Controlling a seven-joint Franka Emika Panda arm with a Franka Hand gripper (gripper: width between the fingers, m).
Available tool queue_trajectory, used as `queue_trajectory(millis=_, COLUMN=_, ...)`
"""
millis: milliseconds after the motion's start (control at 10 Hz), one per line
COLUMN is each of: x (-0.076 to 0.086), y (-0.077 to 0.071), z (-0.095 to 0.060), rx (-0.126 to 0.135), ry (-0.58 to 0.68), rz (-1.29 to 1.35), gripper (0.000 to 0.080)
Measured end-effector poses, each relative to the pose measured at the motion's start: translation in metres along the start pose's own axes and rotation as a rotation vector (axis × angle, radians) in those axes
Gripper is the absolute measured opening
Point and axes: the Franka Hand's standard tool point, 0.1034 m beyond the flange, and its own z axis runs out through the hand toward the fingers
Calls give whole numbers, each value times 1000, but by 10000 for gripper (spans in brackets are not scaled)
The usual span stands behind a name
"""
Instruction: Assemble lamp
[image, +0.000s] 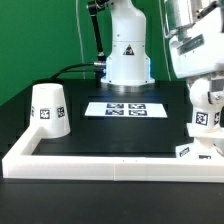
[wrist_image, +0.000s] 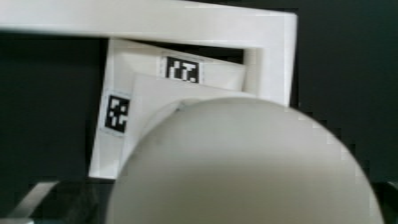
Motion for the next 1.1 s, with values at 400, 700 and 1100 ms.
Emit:
queue_trajectory(millis=400, x=2, y=-5, z=-3, rx=-22, ry=-5, rz=-320, gripper=699)
queue_trajectory(millis=700, x=3, y=-4, z=-3, rx=-24, ry=-5, rz=-542, gripper=699)
queue_trajectory(millis=1100, x=-3, y=-6, z=-4, rx=-132, ry=26, rz=-1120, gripper=699)
